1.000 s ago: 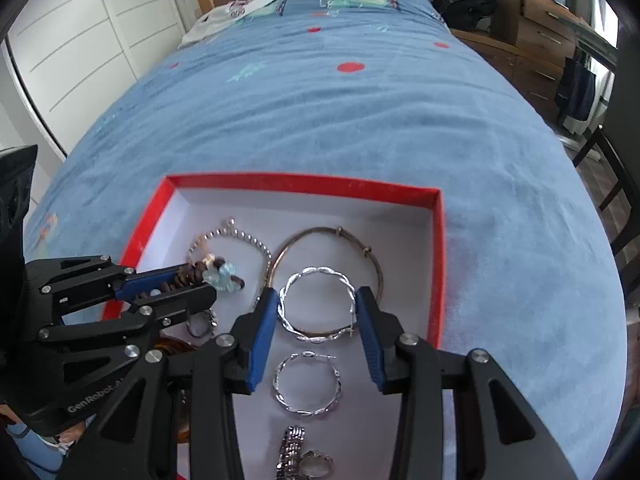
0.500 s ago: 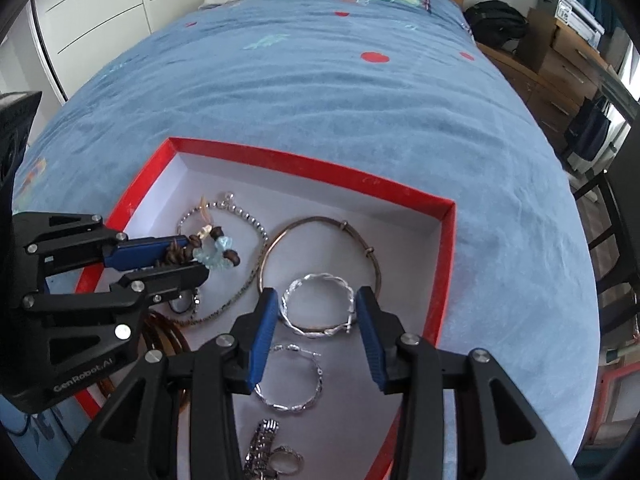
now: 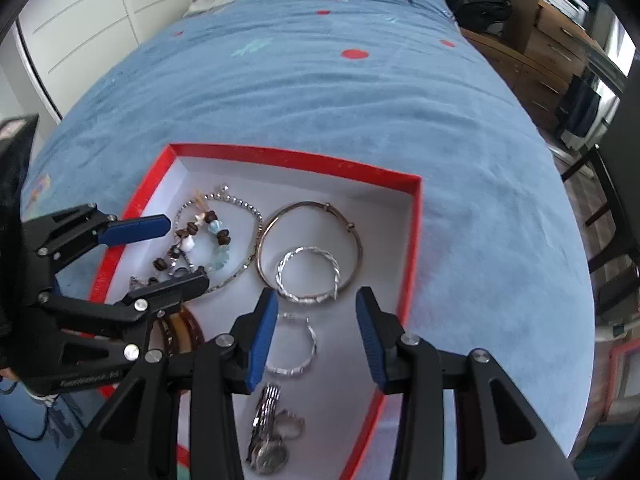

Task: Organize jewelry

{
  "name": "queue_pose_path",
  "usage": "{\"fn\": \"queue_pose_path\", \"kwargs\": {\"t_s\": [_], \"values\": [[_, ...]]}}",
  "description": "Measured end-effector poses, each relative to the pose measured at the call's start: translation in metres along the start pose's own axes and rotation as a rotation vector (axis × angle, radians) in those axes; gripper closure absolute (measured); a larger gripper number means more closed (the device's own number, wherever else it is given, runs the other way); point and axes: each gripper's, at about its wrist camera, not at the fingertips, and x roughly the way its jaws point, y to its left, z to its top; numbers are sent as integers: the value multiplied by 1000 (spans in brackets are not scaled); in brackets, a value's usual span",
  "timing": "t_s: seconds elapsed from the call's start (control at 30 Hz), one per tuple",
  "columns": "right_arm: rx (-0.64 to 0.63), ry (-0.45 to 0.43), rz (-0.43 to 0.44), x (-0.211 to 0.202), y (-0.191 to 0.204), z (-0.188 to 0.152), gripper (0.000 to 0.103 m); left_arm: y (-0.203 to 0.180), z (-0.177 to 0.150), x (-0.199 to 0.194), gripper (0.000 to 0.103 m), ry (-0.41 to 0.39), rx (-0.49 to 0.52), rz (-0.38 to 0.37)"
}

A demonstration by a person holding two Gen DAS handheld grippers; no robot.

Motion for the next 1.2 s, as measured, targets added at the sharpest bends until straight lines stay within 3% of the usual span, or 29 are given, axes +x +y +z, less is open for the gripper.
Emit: {"fn": "queue_pose_path", "kwargs": {"t_s": [0.17, 0.27, 0.33, 0.57, 0.87, 1.2], "values": [[56, -45, -10, -31, -3, -10, 64, 4, -2, -27, 43, -29, -16, -19], [82, -70, -25, -49, 4, -16, 64, 4, -6, -49, 37, -54, -26, -11], [102, -85, -29, -58, 12, -21, 64, 6, -10, -65, 30, -66, -47, 11], [191, -118, -21, -82, 53, -47, 63, 20, -42, -118, 26, -97, -127, 109], [289, -156, -32, -103, 103, -90, 63, 36, -88, -169, 20, -133, -194, 180], [259, -179, -90, -112, 150, -121, 62, 44, -127, -199, 16, -168, -204, 213]]}}
